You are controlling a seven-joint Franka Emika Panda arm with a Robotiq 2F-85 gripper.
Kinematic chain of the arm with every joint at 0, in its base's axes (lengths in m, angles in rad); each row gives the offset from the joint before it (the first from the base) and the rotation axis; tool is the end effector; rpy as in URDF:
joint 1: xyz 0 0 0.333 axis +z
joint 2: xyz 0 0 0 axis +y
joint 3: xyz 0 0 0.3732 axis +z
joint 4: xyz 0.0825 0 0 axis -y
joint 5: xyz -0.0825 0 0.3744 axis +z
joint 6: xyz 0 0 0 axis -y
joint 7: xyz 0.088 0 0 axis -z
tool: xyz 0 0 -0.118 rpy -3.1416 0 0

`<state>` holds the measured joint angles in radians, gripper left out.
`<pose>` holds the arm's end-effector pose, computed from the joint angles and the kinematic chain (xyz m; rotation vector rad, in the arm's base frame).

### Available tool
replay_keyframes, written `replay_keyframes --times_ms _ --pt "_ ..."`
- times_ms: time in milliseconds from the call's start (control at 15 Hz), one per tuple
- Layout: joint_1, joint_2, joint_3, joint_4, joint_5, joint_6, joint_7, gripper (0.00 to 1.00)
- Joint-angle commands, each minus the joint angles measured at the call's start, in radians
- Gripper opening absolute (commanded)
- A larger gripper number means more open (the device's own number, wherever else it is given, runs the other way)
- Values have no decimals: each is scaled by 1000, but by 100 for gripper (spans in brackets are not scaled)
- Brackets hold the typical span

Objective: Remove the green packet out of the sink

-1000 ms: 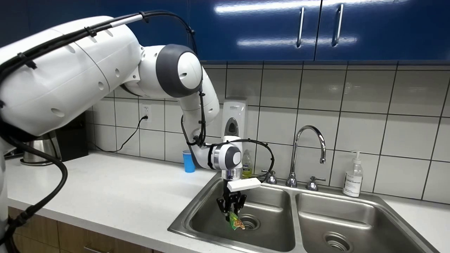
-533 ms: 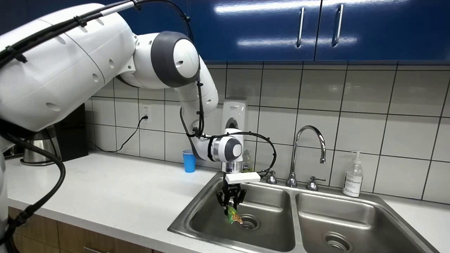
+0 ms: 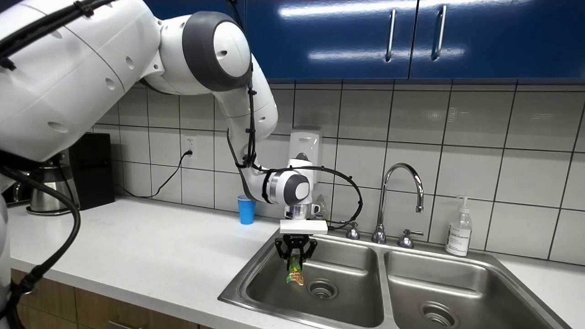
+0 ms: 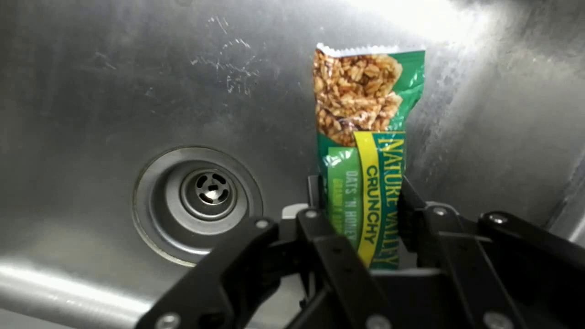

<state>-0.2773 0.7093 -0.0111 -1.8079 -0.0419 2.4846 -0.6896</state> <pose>0.6479 -0.1915 0.1862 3.0531 0.6785 -0.0688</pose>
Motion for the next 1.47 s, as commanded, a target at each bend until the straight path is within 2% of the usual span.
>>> replay_keyframes --times_ms 0,267,800,1067,1400 --pt "16 -100 -2 -123 10 77 114 14" --pt "25 -158 5 -182 2 102 181 14" --pt "40 -217 28 -228 1 111 201 14" --pt "72 -210 38 -231 -18 100 198 14" --pt "151 -205 40 -241 -69 96 207 14"
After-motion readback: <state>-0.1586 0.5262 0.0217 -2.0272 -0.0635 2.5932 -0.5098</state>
